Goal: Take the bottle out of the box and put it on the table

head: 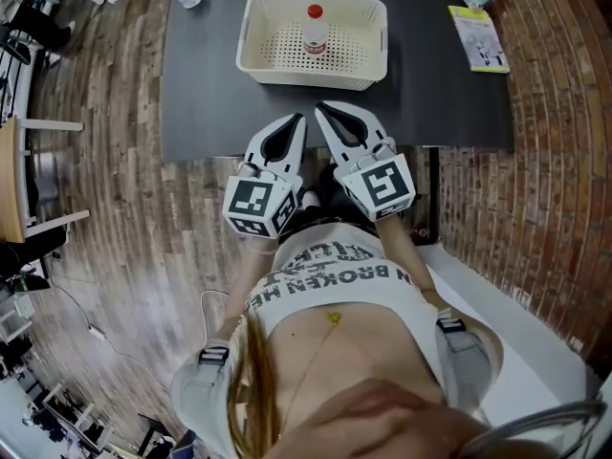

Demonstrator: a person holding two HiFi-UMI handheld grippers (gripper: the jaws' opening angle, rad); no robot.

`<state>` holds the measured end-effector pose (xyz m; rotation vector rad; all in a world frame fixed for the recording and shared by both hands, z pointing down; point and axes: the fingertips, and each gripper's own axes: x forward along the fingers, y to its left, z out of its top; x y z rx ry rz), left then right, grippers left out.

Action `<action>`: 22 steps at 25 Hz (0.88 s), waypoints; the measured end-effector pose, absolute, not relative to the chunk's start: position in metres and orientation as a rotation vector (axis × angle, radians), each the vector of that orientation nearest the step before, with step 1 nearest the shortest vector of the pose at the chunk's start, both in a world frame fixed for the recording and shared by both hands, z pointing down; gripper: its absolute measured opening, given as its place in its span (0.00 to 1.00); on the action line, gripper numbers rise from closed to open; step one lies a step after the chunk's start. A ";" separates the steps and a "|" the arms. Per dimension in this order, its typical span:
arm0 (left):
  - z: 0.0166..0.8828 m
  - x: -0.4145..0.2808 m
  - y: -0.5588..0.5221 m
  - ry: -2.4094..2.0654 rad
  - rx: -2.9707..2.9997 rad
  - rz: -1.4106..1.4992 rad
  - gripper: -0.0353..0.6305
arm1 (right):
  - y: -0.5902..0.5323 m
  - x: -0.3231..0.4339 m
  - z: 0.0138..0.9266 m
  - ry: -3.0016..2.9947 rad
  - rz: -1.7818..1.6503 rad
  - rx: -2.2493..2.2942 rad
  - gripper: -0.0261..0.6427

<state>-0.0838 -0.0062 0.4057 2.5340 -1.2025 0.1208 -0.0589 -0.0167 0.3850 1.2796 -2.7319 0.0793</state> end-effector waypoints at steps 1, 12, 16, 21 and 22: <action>0.406 -0.081 -0.012 -1.200 2.535 0.119 0.06 | -0.022 -0.056 0.385 -2.729 0.082 1.281 0.05; 0.404 -0.050 -0.063 -1.221 2.517 0.128 0.06 | -0.077 -0.021 0.383 -2.723 0.095 1.261 0.05; 0.402 -0.047 -0.081 -1.264 2.500 0.126 0.06 | -0.095 -0.016 0.381 -2.747 0.089 1.225 0.05; 0.402 -0.038 -0.097 -1.313 2.481 0.119 0.06 | -0.112 -0.007 0.381 -2.768 0.077 1.163 0.05; 0.403 -0.035 -0.100 -1.323 2.477 0.118 0.06 | -0.116 -0.005 0.381 -2.773 0.074 1.150 0.05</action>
